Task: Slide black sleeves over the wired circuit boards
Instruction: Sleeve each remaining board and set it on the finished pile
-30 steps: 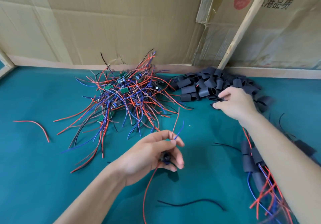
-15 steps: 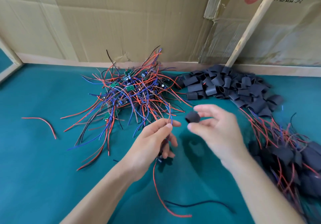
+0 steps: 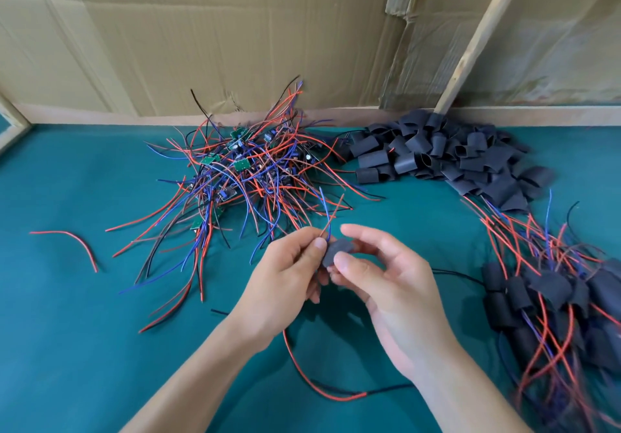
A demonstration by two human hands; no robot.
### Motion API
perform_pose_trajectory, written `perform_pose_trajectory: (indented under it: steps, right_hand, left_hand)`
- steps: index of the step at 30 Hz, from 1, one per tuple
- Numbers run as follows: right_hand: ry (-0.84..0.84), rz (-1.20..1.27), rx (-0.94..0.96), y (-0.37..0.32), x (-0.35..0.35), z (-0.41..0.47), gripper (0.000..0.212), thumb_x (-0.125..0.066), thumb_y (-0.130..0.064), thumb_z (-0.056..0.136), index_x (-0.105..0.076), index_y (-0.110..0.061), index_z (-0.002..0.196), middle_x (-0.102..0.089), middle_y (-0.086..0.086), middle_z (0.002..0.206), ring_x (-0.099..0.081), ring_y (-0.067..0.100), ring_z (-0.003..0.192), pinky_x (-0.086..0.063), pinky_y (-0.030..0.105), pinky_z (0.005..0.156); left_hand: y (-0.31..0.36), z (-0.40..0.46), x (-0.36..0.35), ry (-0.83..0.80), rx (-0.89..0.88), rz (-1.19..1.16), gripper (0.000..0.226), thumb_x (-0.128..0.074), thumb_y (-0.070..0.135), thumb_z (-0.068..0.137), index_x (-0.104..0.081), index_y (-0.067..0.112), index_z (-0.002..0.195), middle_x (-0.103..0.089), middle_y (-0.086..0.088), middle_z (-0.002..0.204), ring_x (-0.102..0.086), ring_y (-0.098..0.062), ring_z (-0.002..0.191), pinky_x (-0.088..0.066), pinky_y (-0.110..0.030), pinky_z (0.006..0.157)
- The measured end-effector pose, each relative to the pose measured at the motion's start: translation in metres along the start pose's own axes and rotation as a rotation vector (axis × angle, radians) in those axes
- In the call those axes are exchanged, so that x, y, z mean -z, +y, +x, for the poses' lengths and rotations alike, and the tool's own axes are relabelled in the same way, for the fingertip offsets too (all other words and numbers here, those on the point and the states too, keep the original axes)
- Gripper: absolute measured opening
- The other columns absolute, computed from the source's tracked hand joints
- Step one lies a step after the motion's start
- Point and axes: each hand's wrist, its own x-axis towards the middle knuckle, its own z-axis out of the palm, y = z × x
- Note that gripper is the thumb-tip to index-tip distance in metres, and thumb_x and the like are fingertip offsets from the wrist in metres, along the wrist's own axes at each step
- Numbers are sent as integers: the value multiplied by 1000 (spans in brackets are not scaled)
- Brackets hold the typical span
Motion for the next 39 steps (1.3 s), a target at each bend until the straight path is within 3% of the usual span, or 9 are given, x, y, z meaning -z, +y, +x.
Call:
perform_pose_trajectory:
  steps: [3, 6, 11, 17, 19, 22, 26, 31, 39]
  right_hand:
    - [-28, 7, -42, -2, 1, 1, 44, -88, -15, 65, -79, -13, 108, -69, 8, 88, -66, 24, 70, -56, 28, 73]
    - [-98, 55, -80, -5, 1, 1, 40, -85, -8, 68, -79, -8, 108, -69, 11, 93, -66, 23, 72, -56, 28, 69]
    - [-104, -98, 2, -11, 4, -1, 39, -87, -25, 61, -80, -17, 99, -75, 4, 90, -69, 20, 75, -54, 27, 66]
    - [-73, -64, 11, -13, 10, 3, 35, -87, -21, 62, -81, -19, 96, -77, 4, 91, -70, 16, 83, -55, 24, 69]
    - [-29, 27, 13, -18, 15, 6, 31, -88, -9, 64, -80, -15, 93, -77, 10, 93, -71, 18, 85, -56, 23, 69]
    - [169, 177, -4, -23, 25, 13, 28, -82, -14, 63, -78, -12, 90, -76, 9, 93, -71, 16, 82, -58, 21, 68]
    - [313, 243, -18, -25, 32, 17, 27, -81, -15, 70, -73, -7, 95, -77, 9, 94, -72, 17, 83, -59, 21, 69]
    - [359, 302, -93, -22, 31, 18, 10, -78, -8, 81, -73, -5, 89, -77, 11, 88, -73, 17, 75, -59, 20, 64]
    - [303, 529, -233, -27, 23, 14, 4, -81, -11, 69, -81, -7, 68, -76, 11, 83, -74, 16, 70, -57, 18, 58]
  left_hand:
    - [1, -2, -1, -20, -12, -6, 36, -40, 12, 110, -54, 11, 77, -54, 7, 60, -43, -4, 48, -43, -21, 50]
    - [1, -3, -4, -38, -46, 20, 33, -43, 24, 106, -52, 20, 75, -48, 12, 58, -41, -7, 49, -43, -26, 51]
    - [-2, -3, -2, -44, -45, 49, 31, -43, 34, 100, -49, 17, 74, -42, 10, 58, -39, -12, 52, -42, -34, 52]
    - [-5, -2, -1, 38, -56, 212, 36, -42, 48, 99, -45, 19, 78, -38, 12, 62, -39, -20, 57, -47, -55, 58]
    - [-5, -3, -2, 47, -76, 252, 44, -41, 58, 97, -45, 17, 81, -36, 12, 64, -37, -19, 57, -45, -52, 56]
    - [-5, -5, -4, 7, -91, 219, 49, -38, 61, 97, -37, 16, 79, -31, 10, 66, -29, -17, 57, -36, -46, 51]
    - [-2, -7, -6, -80, -78, 120, 48, -40, 56, 100, -33, 14, 78, -29, 7, 66, -25, -17, 55, -35, -53, 47]
    - [1, -10, -9, -155, -70, 41, 48, -41, 57, 97, -34, 15, 78, -29, 6, 64, -23, -19, 53, -33, -53, 41]
    - [-1, -9, -9, -139, -100, 133, 45, -38, 59, 99, -35, 18, 78, -31, 7, 64, -27, -19, 56, -37, -53, 46]
